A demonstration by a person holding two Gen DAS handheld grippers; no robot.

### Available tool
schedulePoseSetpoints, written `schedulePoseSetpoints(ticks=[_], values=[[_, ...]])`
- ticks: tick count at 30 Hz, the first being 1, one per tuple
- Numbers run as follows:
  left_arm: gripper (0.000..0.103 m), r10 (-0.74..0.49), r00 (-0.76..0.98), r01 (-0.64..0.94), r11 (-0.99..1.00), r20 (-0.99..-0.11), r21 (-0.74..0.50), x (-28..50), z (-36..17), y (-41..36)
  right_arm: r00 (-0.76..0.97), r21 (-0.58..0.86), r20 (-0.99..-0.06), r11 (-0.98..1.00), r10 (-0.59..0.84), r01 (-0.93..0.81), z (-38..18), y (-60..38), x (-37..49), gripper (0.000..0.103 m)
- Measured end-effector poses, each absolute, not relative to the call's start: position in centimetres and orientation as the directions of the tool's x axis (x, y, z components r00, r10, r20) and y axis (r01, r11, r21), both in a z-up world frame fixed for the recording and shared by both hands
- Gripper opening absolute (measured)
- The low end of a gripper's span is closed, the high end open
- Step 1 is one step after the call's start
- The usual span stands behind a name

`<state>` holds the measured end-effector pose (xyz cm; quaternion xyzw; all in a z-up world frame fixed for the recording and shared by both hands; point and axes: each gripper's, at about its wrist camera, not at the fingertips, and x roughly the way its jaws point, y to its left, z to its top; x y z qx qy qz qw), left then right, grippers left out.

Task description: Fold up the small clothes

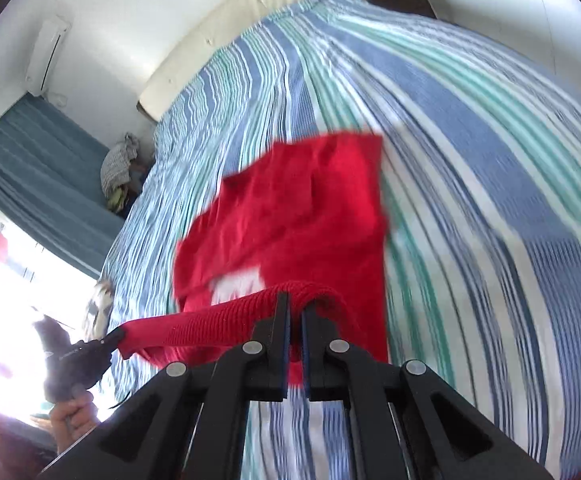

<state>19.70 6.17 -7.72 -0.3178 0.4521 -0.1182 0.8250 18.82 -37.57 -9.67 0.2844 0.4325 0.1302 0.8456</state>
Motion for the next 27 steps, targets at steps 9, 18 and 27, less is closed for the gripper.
schedulePoseSetpoints(ticks=[9, 18, 27], values=[[0.002, -0.349, 0.539, -0.162, 0.851, -0.767, -0.5, 34.9, -9.5, 5.4, 0.636, 0.561, -0.652, 0.827, 0.412, 0.039, -11.2, -36.9, 34.9, 0.004], [0.057, -0.211, 0.505, -0.323, 0.853, -0.837, -0.41, 42.1, -12.8, 9.0, 0.66, 0.628, -0.637, 0.765, 0.399, 0.143, -15.4, -39.0, 41.5, 0.037], [0.089, -0.201, 0.591, -0.138, 0.929, -0.781, -0.343, 31.8, -10.4, 8.2, 0.574, 0.518, -0.631, 0.834, 0.522, -0.188, -11.9, -34.7, 32.6, 0.049]])
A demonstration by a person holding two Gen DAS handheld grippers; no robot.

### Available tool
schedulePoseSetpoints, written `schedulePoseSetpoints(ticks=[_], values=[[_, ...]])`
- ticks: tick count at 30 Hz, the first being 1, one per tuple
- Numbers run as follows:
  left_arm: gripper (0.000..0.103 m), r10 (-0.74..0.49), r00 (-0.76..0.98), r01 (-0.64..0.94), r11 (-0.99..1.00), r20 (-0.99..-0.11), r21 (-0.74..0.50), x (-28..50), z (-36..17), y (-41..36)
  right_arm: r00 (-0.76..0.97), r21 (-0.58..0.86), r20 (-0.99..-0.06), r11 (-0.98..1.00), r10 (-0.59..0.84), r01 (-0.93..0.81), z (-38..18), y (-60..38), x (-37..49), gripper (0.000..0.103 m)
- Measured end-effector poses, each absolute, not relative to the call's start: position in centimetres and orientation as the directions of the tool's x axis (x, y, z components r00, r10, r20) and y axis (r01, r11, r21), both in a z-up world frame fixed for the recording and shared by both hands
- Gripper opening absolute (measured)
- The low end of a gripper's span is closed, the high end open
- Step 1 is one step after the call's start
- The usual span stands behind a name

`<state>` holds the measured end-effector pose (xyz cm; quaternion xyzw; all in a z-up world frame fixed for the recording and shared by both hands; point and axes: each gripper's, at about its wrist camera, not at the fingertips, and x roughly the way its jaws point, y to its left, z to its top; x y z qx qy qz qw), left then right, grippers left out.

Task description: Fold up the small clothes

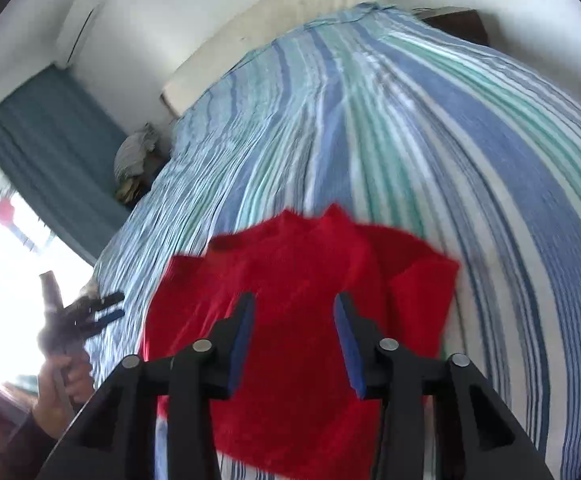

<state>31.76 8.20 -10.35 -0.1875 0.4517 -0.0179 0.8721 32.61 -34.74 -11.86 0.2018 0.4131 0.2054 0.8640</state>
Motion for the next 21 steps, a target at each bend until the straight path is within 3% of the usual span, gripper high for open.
schedulePoseSetpoints(ticks=[2, 4, 5, 6, 8, 11, 15, 21], values=[[0.091, -0.14, 0.542, -0.101, 0.968, -0.829, -0.229, 29.6, -12.5, 6.6, 0.504, 0.441, -0.706, 0.866, 0.497, -0.235, -13.7, -32.7, 30.3, 0.05], [0.085, -0.062, 0.45, -0.147, 0.979, -0.891, -0.142, 28.8, -14.9, 6.8, 0.407, 0.311, -0.848, 0.941, 0.34, -0.136, -17.6, -32.9, 28.6, 0.046], [0.079, -0.063, 0.424, -0.173, 0.974, -0.904, -0.149, 28.2, -15.5, 7.5, 0.401, 0.331, -0.852, 0.939, 0.338, -0.09, -18.5, -34.0, 27.3, 0.029], [0.079, -0.089, 0.432, -0.189, 0.964, -0.897, -0.186, 26.8, -15.3, 8.2, 0.421, 0.341, -0.843, 0.938, 0.335, -0.064, -18.2, -34.7, 26.2, 0.026], [0.083, -0.09, 0.469, -0.184, 0.963, -0.879, -0.196, 24.2, -14.0, 8.5, 0.471, 0.244, -0.853, 0.969, 0.225, -0.021, -16.4, -35.2, 23.3, 0.038], [0.089, -0.053, 0.512, -0.101, 0.987, -0.857, -0.122, 19.7, -12.1, 6.3, 0.541, 0.283, -0.798, 0.958, 0.265, -0.052, -14.4, -35.0, 19.3, 0.049], [0.094, -0.028, 0.528, -0.012, 0.999, -0.849, -0.04, 14.6, -11.7, 2.7, 0.577, 0.293, -0.772, 0.955, 0.266, -0.047, -14.9, -33.7, 15.2, 0.051], [0.096, 0.033, 0.5, 0.018, 0.999, -0.866, 0.049, 10.6, -14.8, -0.7, 0.554, 0.239, -0.808, 0.971, 0.202, -0.006, -17.9, -31.5, 11.7, 0.053]])
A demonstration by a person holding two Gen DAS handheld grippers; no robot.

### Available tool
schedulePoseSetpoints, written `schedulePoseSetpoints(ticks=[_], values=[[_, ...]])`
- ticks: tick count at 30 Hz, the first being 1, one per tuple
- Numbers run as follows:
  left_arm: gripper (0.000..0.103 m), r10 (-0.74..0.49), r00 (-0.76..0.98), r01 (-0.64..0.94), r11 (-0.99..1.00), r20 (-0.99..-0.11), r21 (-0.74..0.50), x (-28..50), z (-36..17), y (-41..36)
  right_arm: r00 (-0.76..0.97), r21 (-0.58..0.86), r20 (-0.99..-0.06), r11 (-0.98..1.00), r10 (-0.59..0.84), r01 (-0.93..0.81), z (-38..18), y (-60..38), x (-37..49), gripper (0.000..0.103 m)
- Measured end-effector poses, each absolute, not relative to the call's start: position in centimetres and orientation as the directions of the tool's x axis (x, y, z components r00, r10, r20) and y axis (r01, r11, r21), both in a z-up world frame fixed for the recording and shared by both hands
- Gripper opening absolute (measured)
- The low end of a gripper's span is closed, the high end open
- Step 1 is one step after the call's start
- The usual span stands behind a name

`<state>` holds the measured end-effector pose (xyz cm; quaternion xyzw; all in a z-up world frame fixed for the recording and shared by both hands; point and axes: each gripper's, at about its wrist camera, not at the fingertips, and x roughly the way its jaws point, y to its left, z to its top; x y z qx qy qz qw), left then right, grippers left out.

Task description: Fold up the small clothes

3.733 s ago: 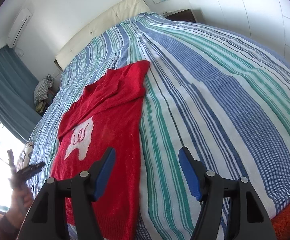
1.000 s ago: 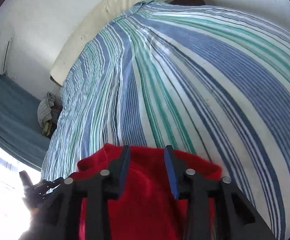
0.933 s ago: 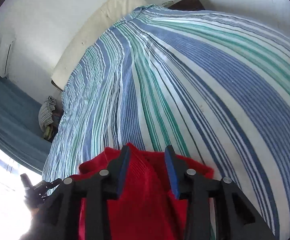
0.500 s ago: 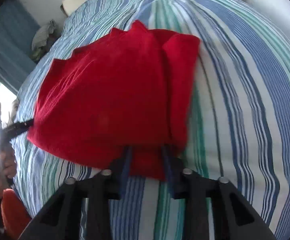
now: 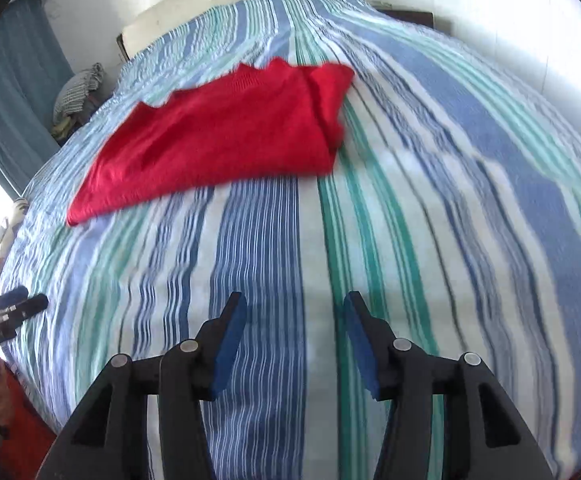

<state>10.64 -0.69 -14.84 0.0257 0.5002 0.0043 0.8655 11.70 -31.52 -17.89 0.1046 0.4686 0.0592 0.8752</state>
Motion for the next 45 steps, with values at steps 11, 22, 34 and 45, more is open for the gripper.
schedulePoseSetpoints(ticks=[11, 22, 34, 45], values=[[0.102, 0.044, 0.465, 0.028, 0.998, -0.884, 0.064, 8.8, -17.8, -1.8, 0.556, 0.186, -0.812, 0.981, 0.18, -0.045, -19.8, -30.3, 11.6, 0.072], [0.102, 0.053, 0.47, 0.036, 0.996, -0.881, 0.079, 8.6, -18.0, -2.1, 0.561, 0.161, -0.81, 0.985, 0.17, -0.066, -20.2, -29.3, 11.6, 0.079], [0.101, -0.217, 0.491, 0.095, 0.976, -0.844, -0.196, 4.1, -11.1, -5.2, 0.561, 0.144, -0.81, 0.985, 0.172, -0.094, -20.4, -28.6, 11.7, 0.087], [0.101, -0.31, 0.591, 0.074, 0.94, -0.745, -0.333, 4.6, -7.5, -4.2, 0.568, 0.116, -0.808, 0.987, 0.158, -0.109, -20.6, -28.1, 11.6, 0.093]])
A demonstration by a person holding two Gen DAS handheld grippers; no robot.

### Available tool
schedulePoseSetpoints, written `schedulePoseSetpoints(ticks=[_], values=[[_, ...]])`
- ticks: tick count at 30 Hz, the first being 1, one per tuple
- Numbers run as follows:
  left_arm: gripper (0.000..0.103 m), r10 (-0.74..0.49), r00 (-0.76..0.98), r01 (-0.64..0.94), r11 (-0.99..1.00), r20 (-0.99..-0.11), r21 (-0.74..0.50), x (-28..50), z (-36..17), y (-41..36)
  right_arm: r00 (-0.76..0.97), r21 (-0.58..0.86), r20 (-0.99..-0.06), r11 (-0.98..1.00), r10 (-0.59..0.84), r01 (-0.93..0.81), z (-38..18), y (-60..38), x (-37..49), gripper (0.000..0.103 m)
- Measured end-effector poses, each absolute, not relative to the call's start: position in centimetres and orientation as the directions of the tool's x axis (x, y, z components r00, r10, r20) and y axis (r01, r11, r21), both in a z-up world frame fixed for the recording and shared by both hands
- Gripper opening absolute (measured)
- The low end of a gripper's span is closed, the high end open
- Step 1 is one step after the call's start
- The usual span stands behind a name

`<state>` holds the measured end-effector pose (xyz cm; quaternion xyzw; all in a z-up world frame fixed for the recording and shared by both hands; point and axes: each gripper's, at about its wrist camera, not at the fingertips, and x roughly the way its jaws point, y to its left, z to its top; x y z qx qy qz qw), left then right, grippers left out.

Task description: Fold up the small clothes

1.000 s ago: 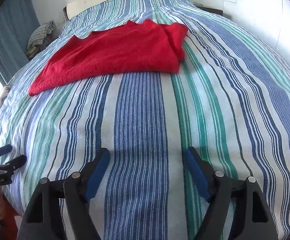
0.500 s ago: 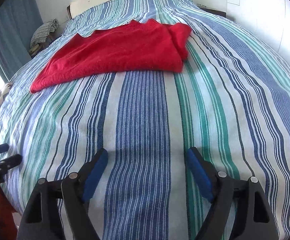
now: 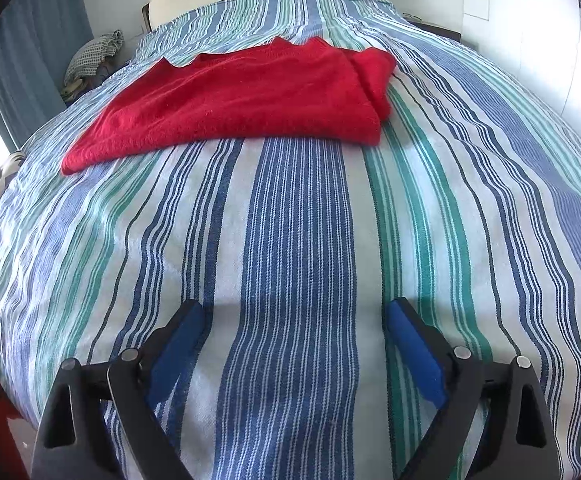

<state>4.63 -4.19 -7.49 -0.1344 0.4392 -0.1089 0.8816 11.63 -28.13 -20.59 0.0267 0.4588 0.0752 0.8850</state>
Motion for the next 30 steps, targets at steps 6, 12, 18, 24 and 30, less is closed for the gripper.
schedulePoseSetpoints(ticks=[6, 12, 18, 24, 30], values=[[0.101, -0.007, 0.611, -0.233, 0.954, -0.792, -0.188, 9.0, -12.2, 4.6, 0.577, 0.1, -0.802, 0.987, 0.153, -0.123, -20.7, -27.9, 11.5, 0.094], [0.103, 0.247, 0.52, -0.4, 0.916, -0.817, 0.023, 12.0, -17.5, 11.5, 0.586, 0.086, -0.798, 0.988, 0.145, -0.128, -20.8, -27.8, 11.4, 0.095], [0.103, 0.276, 0.605, -0.366, 0.929, -0.747, 0.047, 10.7, -19.4, 11.1, 0.594, 0.076, -0.792, 0.989, 0.138, -0.129, -20.8, -27.7, 11.3, 0.096], [0.103, 0.258, 0.608, -0.366, 0.93, -0.751, 0.023, 10.7, -19.2, 11.4, 0.597, 0.066, -0.791, 0.989, 0.131, -0.131, -20.9, -27.6, 11.3, 0.096], [0.103, 0.278, 0.609, -0.372, 0.927, -0.743, 0.041, 10.5, -19.3, 11.1, 0.599, 0.063, -0.79, 0.989, 0.129, -0.131, -20.9, -27.5, 11.2, 0.097]])
